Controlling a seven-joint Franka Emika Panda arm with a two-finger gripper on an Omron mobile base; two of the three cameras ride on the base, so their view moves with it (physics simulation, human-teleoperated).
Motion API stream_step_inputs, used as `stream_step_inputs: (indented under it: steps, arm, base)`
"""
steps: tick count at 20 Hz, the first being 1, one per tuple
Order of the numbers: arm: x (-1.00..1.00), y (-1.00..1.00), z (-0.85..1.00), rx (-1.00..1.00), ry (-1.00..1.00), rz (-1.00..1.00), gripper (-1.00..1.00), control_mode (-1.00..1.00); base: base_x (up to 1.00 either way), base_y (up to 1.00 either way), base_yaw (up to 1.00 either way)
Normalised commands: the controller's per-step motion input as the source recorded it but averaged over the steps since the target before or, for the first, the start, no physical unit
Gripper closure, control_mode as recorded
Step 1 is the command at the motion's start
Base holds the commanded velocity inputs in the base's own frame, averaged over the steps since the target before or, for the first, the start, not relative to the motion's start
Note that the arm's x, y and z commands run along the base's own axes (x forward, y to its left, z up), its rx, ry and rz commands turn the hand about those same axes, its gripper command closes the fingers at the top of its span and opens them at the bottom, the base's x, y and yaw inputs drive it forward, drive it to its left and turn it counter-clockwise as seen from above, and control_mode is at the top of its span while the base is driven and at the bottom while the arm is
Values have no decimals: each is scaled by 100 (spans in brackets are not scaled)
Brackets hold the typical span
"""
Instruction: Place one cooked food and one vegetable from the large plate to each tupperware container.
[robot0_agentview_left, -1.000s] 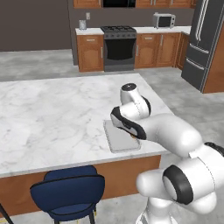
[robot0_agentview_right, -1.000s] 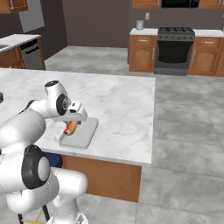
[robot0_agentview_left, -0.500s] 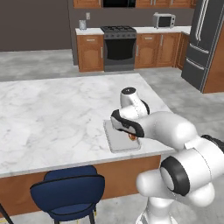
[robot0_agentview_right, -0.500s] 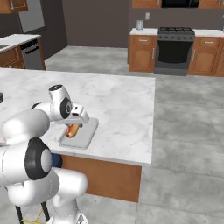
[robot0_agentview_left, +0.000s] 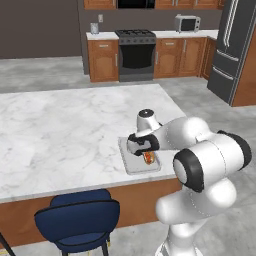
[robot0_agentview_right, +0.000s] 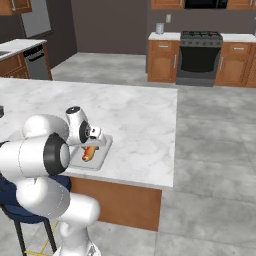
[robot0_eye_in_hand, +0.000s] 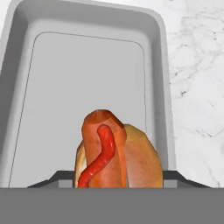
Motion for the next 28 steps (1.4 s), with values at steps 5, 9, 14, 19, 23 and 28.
stream_step_inputs:
  steps: [5,9,14,19,23,28]
  arm:
    - [34,0,-22,0,0,4,100,-100]
    - [38,-1,-11,0,0,2,100,-100]
    - [42,0,-10,0,0,2,100,-100]
    - [1,0,-14,0,0,0,100,-100]
    - [0,0,-10,0,0,0,-100,-100]
    - [0,0,-2,0,0,0,-100,-100]
  base:
    - [0,0,0]
    - [0,0,0]
    - [0,0,0]
    - [0,0,0]
    - [0,0,0]
    - [0,0,0]
